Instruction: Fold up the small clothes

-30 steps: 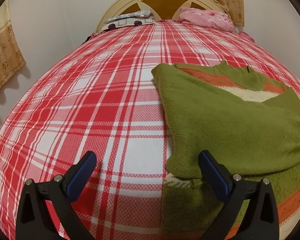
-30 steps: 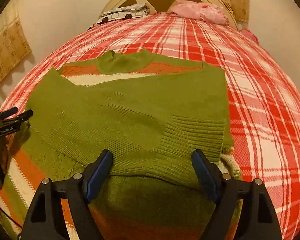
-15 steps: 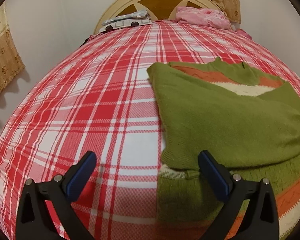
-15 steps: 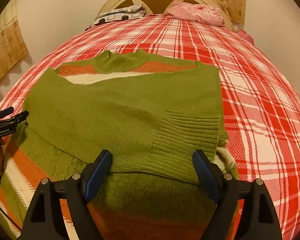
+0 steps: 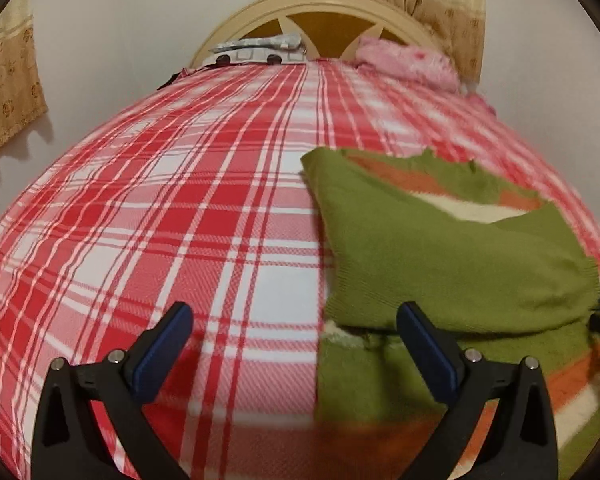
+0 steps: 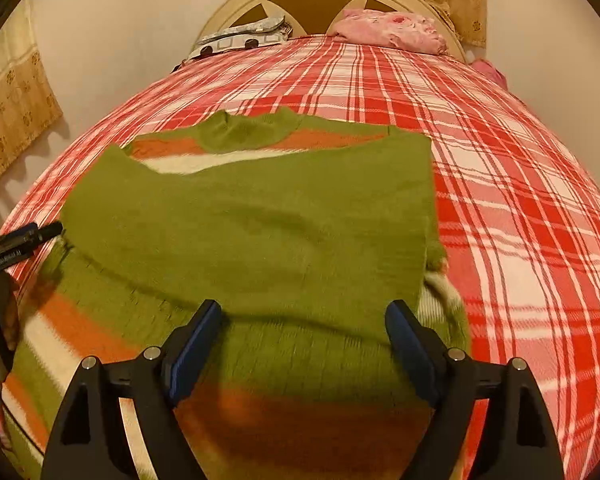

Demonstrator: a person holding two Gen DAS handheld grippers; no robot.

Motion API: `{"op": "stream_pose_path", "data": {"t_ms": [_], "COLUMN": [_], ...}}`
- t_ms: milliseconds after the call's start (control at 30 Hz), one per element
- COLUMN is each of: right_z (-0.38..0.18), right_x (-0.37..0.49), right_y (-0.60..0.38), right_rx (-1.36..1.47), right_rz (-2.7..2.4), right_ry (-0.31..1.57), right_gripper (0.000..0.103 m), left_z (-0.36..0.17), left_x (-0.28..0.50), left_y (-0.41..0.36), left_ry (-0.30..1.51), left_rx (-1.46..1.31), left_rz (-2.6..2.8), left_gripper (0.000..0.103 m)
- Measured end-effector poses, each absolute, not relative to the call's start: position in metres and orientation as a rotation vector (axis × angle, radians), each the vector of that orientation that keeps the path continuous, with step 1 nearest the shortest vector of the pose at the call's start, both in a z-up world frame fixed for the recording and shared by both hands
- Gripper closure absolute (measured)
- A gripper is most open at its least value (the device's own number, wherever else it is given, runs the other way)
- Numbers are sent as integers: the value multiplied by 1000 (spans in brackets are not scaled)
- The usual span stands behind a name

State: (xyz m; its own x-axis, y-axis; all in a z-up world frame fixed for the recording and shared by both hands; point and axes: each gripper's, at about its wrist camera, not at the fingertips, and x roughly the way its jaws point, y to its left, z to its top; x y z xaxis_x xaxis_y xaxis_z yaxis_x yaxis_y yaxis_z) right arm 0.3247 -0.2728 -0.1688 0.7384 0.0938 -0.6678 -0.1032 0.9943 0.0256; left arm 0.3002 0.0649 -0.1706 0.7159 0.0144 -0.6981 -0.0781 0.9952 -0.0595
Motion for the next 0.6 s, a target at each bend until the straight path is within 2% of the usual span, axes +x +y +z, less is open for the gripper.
{"op": "stream_pose_path", "data": {"t_ms": [600], "right_z": [-166], "right_x": [248], "right_y": [-251], "right_rx": [9], "right_rz": [162], "right_ry": [669], "right_gripper": [18], "left_z": [-146], "left_x": [212], "left_y": [41], "left_ry": [701], "left_rx": [-56], "left_rz": [-48], "left_gripper": [0]}}
